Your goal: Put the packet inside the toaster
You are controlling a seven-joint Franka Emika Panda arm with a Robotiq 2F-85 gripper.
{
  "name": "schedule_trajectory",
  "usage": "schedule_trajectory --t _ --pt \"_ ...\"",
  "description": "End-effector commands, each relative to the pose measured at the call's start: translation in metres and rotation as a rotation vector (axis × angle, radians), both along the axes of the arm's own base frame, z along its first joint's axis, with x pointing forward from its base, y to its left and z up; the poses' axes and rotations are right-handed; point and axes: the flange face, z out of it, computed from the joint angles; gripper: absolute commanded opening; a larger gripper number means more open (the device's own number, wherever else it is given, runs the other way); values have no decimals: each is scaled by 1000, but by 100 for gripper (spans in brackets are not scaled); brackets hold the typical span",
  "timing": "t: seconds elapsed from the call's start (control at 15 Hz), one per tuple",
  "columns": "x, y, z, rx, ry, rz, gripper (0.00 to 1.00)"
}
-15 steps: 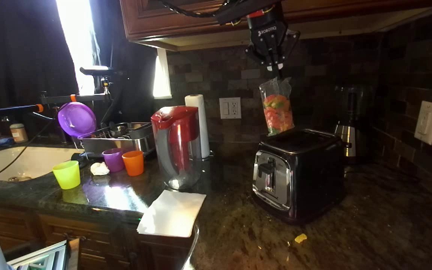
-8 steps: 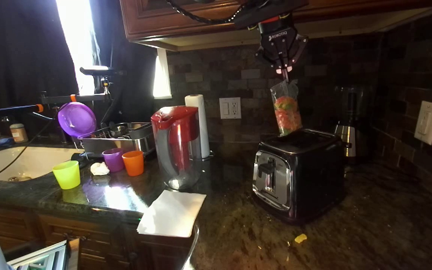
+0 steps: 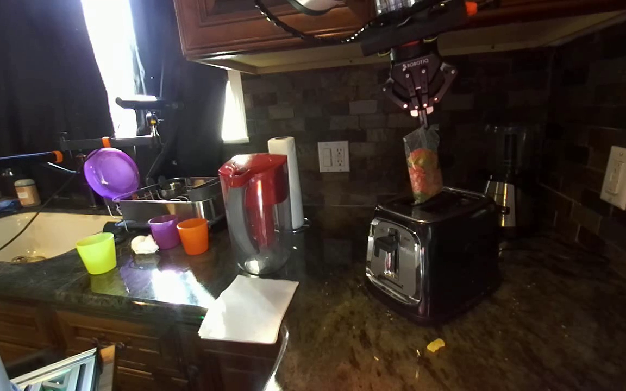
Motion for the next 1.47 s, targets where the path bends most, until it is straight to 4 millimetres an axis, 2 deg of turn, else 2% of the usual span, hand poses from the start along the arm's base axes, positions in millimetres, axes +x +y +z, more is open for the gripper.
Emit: schedule_trajectory --t 0.0,0.87,1.4 --pt "12 -7 -6 16 6 21 0" --pt "21 -12 -53 13 87 22 0" --pt "21 -12 -72 7 121 18 0"
